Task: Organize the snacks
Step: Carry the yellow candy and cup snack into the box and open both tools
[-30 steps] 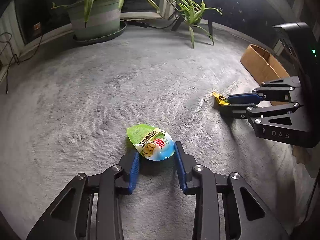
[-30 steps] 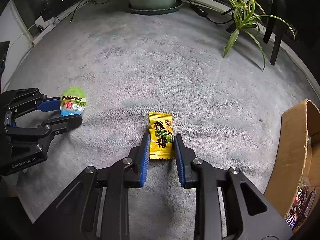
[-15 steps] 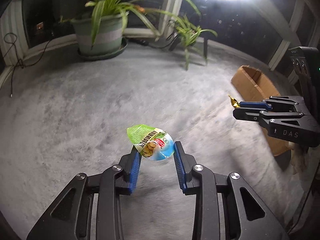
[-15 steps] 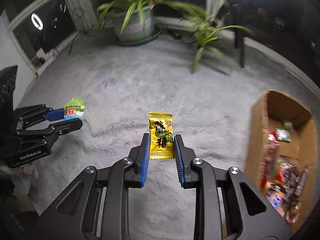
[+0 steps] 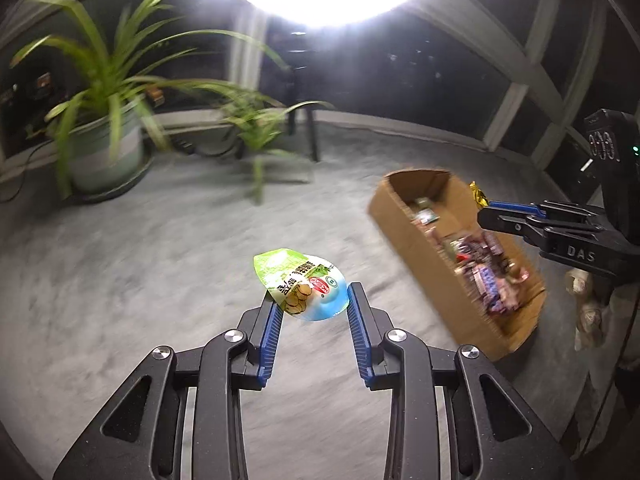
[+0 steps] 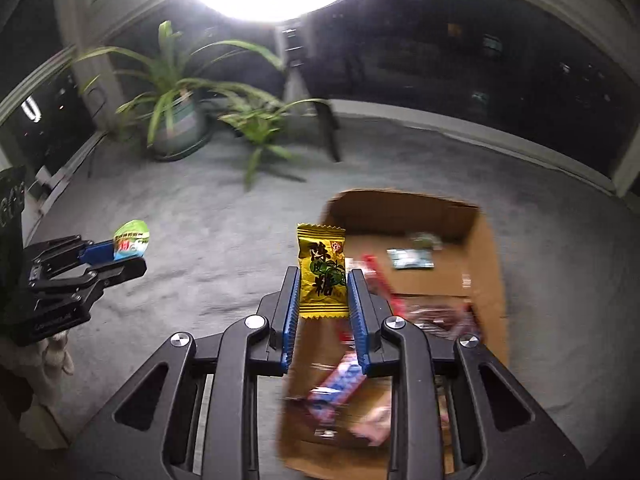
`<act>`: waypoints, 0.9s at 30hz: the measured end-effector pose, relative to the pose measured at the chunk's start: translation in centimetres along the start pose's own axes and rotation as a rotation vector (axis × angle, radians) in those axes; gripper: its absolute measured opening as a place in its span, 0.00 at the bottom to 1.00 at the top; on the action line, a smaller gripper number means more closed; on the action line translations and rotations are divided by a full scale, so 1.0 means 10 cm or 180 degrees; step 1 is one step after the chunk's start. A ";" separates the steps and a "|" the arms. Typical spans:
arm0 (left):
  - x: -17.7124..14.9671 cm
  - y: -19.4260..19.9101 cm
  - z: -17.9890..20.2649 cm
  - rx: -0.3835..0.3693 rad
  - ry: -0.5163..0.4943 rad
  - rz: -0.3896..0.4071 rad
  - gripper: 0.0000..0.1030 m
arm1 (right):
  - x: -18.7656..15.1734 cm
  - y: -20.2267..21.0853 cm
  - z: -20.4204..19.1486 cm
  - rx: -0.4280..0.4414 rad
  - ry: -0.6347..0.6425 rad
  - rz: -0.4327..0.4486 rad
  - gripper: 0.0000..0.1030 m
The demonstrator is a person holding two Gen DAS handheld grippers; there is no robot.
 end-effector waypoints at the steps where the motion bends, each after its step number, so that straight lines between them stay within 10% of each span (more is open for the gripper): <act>1: 0.03 -0.04 0.07 -0.0025 -0.0024 0.0006 0.30 | 0.01 0.00 0.07 -0.0013 -0.0018 0.0002 0.24; 27: 0.38 -0.89 1.49 -0.0361 -0.0486 -0.0114 0.30 | 0.01 -0.43 0.93 0.0057 -0.0223 -0.0205 0.24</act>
Point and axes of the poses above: each gripper's, at about its wrist camera, not at the fingertips, and y roughly against the way its jaws point, z to its right, x to its top, the point moved 3 cm from there along -y, roughly the way its jaws point, and after that the axes turned 6 degrees about -x, right-handed, at the moved point
